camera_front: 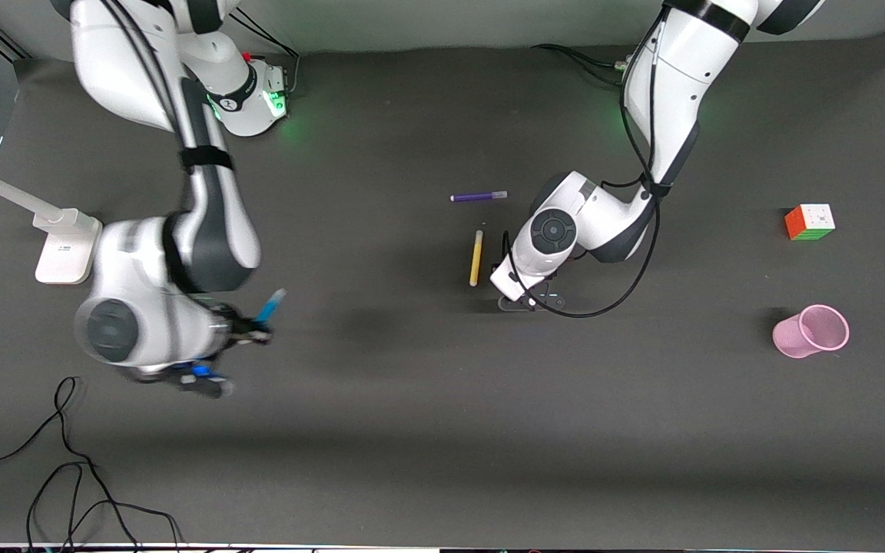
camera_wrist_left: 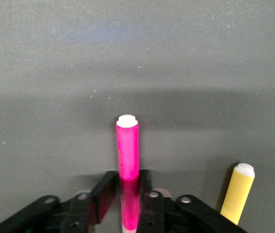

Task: Place pink and blue markers in matching cups
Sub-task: 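Carry the blue marker to the blue cup while the left gripper lifts the pink marker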

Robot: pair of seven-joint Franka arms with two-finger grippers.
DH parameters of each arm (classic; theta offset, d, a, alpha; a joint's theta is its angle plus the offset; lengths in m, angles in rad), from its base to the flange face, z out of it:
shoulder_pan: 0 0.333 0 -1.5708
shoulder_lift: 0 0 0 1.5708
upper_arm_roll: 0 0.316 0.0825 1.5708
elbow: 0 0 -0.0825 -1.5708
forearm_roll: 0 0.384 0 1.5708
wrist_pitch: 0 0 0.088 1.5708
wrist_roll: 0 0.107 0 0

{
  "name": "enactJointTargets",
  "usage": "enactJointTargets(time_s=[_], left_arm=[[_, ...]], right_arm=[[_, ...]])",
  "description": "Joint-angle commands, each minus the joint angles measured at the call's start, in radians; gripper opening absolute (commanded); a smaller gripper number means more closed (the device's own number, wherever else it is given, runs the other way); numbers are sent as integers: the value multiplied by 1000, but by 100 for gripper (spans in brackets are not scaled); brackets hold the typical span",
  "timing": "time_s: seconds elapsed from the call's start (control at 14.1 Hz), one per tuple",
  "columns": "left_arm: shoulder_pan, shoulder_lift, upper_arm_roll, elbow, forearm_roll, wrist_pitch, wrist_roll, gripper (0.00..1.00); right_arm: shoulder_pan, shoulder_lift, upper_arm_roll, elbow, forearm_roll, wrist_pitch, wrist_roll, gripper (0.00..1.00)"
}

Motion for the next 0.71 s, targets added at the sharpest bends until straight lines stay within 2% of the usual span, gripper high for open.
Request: enactJointTargets(time_s=[0.0, 0.07, 0.28, 0.43, 0.5, 0.64], left_arm=[[-14, 10, 14, -3, 52, 10, -23, 0], [-14, 7, 14, -3, 52, 8, -28, 0], [4, -59, 22, 0, 52, -37, -23, 0], [30, -152, 25, 29, 54, -198, -14, 0], [48, -204, 25, 40, 58, -272, -9, 0], [104, -296, 24, 53, 93, -400, 79, 0]], right_arm=[[23, -41, -84, -58, -37, 101, -20, 0], [25, -63, -111, -88, -42, 167, -21, 0], [22, -191, -126, -294, -123, 409, -59, 0], [19, -298, -170, -471, -125, 583, -137, 0], [20, -338, -173, -566, -125, 706, -142, 0], [20, -354, -173, -706, -125, 925, -148, 0]])
